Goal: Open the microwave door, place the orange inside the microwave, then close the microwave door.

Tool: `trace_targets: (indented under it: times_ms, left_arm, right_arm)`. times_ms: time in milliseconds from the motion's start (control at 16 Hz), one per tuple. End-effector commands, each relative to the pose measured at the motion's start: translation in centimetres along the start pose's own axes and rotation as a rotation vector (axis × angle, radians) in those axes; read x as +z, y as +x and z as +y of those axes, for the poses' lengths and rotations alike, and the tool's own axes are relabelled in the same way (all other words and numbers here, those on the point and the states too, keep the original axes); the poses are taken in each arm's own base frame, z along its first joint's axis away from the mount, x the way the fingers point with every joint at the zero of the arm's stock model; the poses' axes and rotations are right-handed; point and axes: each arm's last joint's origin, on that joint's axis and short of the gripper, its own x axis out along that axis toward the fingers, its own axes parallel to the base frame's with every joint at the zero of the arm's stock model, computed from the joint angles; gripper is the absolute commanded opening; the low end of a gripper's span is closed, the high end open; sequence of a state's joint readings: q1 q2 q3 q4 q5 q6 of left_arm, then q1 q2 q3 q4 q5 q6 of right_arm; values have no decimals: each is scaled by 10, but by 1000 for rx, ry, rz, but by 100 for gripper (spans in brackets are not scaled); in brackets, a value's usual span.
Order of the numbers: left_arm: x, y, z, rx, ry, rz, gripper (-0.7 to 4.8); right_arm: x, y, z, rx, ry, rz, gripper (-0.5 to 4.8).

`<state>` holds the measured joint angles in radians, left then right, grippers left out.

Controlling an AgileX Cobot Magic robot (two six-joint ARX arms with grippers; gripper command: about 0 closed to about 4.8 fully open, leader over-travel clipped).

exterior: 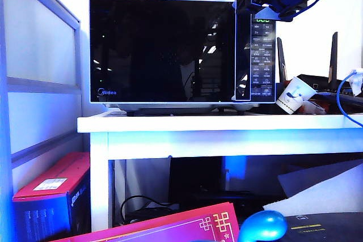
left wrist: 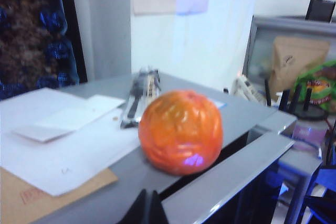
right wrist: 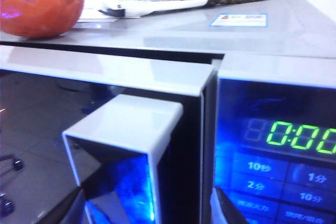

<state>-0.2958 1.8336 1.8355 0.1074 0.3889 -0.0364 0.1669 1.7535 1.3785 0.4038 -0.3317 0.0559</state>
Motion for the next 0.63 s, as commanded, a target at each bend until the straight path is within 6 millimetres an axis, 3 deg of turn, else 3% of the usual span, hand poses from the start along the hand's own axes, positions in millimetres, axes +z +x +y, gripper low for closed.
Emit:
trace_targets:
  times_ms: [63,438,625]
  left_arm:
    - [1,-1,-1,10,55,21,-5]
    - [1,-1,-1,10,53,25,-5]
    - [1,-1,-1,10,52,26,-5]
  right_arm:
    - [7,-4,4,102,1,2,313]
    - [33,-25,9,155,-6,-4,313]
    - [36,-31,10,226,6,25,305]
